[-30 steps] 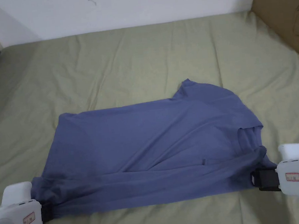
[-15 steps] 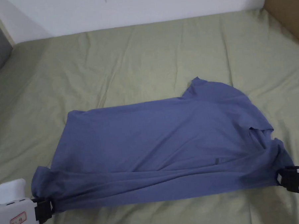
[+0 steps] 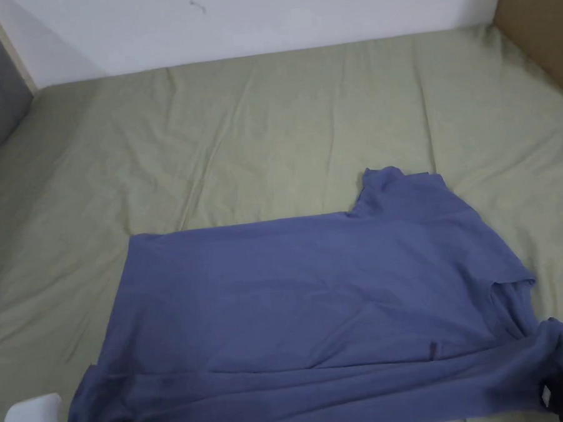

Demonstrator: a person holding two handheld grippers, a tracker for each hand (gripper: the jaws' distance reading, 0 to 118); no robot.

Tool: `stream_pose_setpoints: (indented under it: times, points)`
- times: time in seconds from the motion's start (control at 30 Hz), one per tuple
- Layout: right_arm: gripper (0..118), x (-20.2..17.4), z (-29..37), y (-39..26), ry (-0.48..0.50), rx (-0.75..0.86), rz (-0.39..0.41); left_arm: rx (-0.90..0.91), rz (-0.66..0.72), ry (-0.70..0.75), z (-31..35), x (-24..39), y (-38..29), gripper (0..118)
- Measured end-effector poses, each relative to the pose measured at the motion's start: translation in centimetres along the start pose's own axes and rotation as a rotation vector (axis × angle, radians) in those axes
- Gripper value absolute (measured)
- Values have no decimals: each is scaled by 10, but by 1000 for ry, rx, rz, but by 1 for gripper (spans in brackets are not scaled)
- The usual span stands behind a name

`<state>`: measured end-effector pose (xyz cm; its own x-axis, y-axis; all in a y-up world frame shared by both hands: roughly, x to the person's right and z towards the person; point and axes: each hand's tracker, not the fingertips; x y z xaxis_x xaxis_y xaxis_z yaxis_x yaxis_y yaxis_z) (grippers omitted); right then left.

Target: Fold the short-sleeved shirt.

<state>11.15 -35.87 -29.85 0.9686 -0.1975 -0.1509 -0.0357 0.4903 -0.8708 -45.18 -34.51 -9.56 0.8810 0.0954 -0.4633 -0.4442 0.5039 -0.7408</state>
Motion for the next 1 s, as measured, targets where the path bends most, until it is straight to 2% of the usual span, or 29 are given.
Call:
stream_pose_setpoints:
  times: [0.03,0.13,0.17,0.2,0.23,0.27,0.3,0.33,0.37,0.43,0.47,0.6,0.8,0.83,0.87,0.9,0.93,0.97,1.0]
  points:
    - [87,1,7,4,9,13,3,22,-2,-3,9,1,4,117]
    - [87,-4,27,18,-4,59,50,88,5,3,29,4,15,113]
    - [86,-8,33,23,-1,78,80,118,13,-19,36,6,20,111]
    - [83,-12,38,26,4,96,106,133,20,-45,40,9,23,100]
    - [76,-18,41,30,8,106,140,149,21,-64,44,13,27,85]
    - [61,-25,43,33,-5,120,169,158,11,-68,45,18,30,63]
    - [35,-31,43,35,-22,132,191,161,-7,-67,44,23,32,26]
    - [17,-36,40,35,-32,135,198,166,-40,-55,39,29,34,0]
    - [6,-40,34,36,-26,123,189,167,-87,-13,32,34,32,0]
    - [0,-42,20,35,6,82,133,104,-75,-45,18,40,32,0]
    - [0,-42,16,33,20,72,110,100,-73,-60,12,42,31,0]
    - [0,-44,4,47,20,60,102,89,-64,-39,1,45,37,0]
    - [0,-57,-19,134,68,119,128,117,-67,-32,-6,46,77,0]
    - [2,-61,-28,156,84,138,126,123,-66,-33,-11,45,87,0]
    - [17,-66,-39,177,89,147,130,126,-65,-33,-14,45,94,0]
    - [47,-73,-49,196,88,146,145,128,-63,-35,-19,45,99,0]
    - [59,-80,-63,215,77,140,172,129,-62,-36,-23,46,104,0]
    - [59,-85,-81,232,60,113,210,129,-61,-34,-27,47,111,0]
    - [97,-91,-99,247,40,69,248,130,-60,-32,-31,48,114,0]
